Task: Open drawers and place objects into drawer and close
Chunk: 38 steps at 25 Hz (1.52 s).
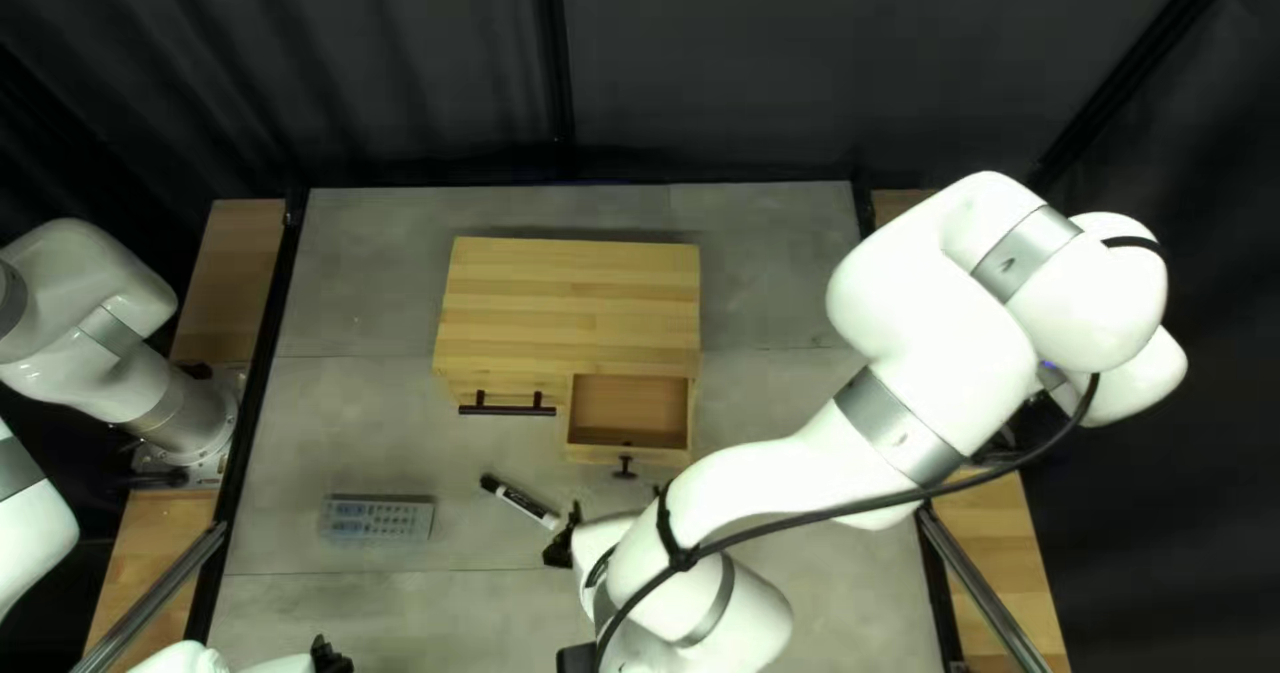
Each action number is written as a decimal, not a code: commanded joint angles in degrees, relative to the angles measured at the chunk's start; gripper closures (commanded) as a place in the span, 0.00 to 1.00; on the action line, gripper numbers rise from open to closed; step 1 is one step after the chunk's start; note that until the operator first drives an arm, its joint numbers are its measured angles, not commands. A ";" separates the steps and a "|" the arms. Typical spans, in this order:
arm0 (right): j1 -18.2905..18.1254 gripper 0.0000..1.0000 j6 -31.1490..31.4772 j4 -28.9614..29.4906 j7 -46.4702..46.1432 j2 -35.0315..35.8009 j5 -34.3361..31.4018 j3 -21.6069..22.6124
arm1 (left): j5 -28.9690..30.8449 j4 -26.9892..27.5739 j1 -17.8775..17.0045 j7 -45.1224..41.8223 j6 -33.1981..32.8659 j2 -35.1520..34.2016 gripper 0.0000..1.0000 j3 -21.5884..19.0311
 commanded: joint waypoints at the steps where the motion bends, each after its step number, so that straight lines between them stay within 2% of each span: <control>1: -2.04 0.00 -6.04 -7.86 -12.11 -11.21 0.23 0.92 | 0.00 0.00 0.00 0.00 0.00 0.00 0.00 0.00; 3: -2.79 0.00 -11.09 -12.63 -16.55 -15.29 -0.31 0.77 | 0.00 0.00 0.00 0.00 0.00 0.00 0.00 0.00; 4: -3.66 0.00 -16.26 -17.02 -21.00 -18.73 -0.46 0.11 | 0.00 0.00 0.00 0.00 0.00 0.00 0.00 0.00; 7: -5.06 0.00 -26.25 -23.92 -31.94 -23.98 0.72 -1.95 | 0.00 0.00 0.00 0.00 0.00 0.00 0.00 0.00; 12: -5.87 0.00 -36.09 -29.04 -49.36 -26.52 5.29 -4.75 | 0.00 0.00 0.00 0.00 0.00 0.00 0.00 0.00; 18: -6.11 0.00 -36.63 -28.11 -66.95 -23.81 14.88 -6.98 | 0.00 0.00 0.00 0.00 0.00 0.00 0.00 0.00; 20: -6.22 0.00 -34.38 -26.59 -75.71 -22.01 19.21 -7.55 | 0.00 0.00 0.00 0.00 0.00 0.00 0.00 0.00; 24: -7.05 0.00 -28.70 -21.49 -86.33 -16.88 23.50 -8.06 | 0.00 0.00 0.00 0.00 0.00 0.00 0.00 0.00; 33: -7.11 0.00 -28.13 -20.86 -86.70 -16.26 23.55 -8.07 | 0.00 0.00 0.00 0.00 0.00 0.00 0.00 0.00; 35: -6.58 0.00 -30.15 -23.61 -83.77 -17.99 20.14 -7.77 | 0.00 0.00 0.00 0.00 0.00 0.00 0.00 0.00; 38: -7.17 0.00 -31.80 -25.29 -82.97 -19.20 18.96 -8.32 | 0.00 0.00 0.00 0.00 0.00 0.00 0.00 0.00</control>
